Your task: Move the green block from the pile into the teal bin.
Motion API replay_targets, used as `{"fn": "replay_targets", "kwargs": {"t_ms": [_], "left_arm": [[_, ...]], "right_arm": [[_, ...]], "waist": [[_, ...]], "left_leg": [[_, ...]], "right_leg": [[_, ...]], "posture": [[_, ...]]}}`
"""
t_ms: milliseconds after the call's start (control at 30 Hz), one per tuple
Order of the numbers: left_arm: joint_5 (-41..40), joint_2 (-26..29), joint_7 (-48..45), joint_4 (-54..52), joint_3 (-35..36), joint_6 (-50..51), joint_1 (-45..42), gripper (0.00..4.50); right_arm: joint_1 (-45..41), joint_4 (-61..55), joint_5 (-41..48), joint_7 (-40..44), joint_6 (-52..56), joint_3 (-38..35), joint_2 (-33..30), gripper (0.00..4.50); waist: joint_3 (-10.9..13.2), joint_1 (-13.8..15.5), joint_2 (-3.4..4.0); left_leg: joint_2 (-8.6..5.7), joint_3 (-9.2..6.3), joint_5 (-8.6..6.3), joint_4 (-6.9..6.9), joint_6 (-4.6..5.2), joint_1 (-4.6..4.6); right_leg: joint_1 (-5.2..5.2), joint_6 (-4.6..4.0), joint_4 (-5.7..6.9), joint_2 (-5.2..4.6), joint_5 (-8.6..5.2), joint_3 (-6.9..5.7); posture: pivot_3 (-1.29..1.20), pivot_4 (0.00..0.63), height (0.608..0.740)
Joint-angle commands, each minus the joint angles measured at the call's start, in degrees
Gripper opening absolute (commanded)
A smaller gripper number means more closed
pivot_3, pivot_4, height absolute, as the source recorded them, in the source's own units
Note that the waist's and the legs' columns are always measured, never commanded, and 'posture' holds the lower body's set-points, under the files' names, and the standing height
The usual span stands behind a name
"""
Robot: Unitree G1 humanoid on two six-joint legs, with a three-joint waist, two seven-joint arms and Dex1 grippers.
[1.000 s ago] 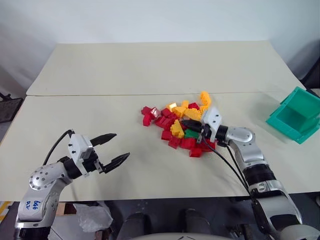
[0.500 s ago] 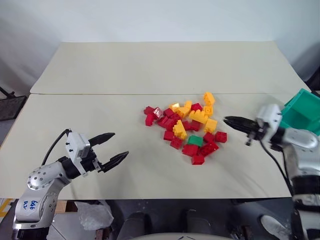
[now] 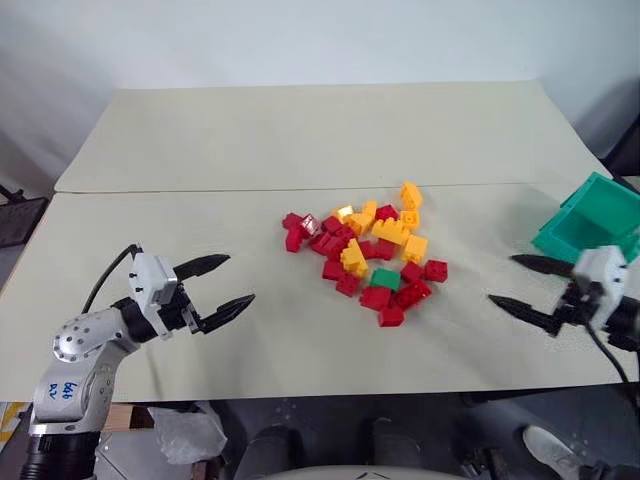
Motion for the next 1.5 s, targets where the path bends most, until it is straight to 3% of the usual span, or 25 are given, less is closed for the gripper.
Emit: {"fn": "replay_targets", "kwargs": {"t_ms": [33,300,567,867,1200,1500], "left_arm": [[0.3,0.4,-0.5,-0.5,0.1,-0.9,-0.4,4.5],[0.2,-0.2,0.4,-2.5,-0.2,-0.7,1.2,4.5],[0.1,-0.3,1.5,-4.1,0.3,-0.6,2.7,4.5],[-0.2,-0.3,2.5,-5.0,0.6,-0.4,3.4,4.5],[-0.1,-0.6,2.9,-5.0,0.2,-0.6,3.4,4.5],[0.1,-1.1,3.2,-5.1,-0.1,-0.7,3.6,4.5]], "right_arm": [[-4.4,-10.6,2.0,-4.3,13.0,5.3,-0.8,4.48],[-17.9,-14.9,-5.8,-10.7,26.0,18.8,0.9,4.48],[-24.6,-12.2,-14.4,-10.2,25.1,27.8,1.8,4.48],[-25.6,-11.4,-18.3,-9.2,29.7,32.5,1.5,4.48],[-28.1,-5.2,-19.7,-9.2,31.2,31.0,1.2,4.48],[-25.7,-12.7,-14.6,-4.6,36.7,30.7,2.0,4.48]], "waist": [[0.0,0.1,0.0],[0.0,0.3,-0.01],[0.0,0.2,-0.01],[0.0,0.1,-0.09],[-0.2,0.1,-0.41],[-0.2,0.3,-0.41]], "left_leg": [[-0.01,-0.01,0.0,0.01,0.0,-0.02],[-0.06,-0.23,-0.04,0.03,-0.04,-0.14],[-0.07,-0.26,-0.06,0.01,-0.05,-0.23],[-0.05,-0.26,-0.06,0.02,-0.05,-0.17],[-0.03,-0.29,-0.06,0.03,-0.05,-0.09],[-0.04,-0.39,-0.08,0.01,-0.06,-0.14]], "right_leg": [[0.0,0.0,0.01,-0.02,0.0,0.0],[-0.05,0.0,-0.05,-0.06,0.0,-0.11],[-0.08,0.0,-0.09,-0.03,0.0,-0.24],[-0.03,0.0,-0.05,-0.01,0.0,-0.26],[0.04,0.0,-0.04,-0.03,0.0,-0.24],[0.05,0.0,-0.07,-0.03,0.0,-0.31]], "posture": [[0.0,0.15,0.74],[0.0,0.15,0.74],[0.0,0.15,0.74],[0.0,0.15,0.74],[0.0,0.15,0.74],[0.0,0.15,0.74]]}}
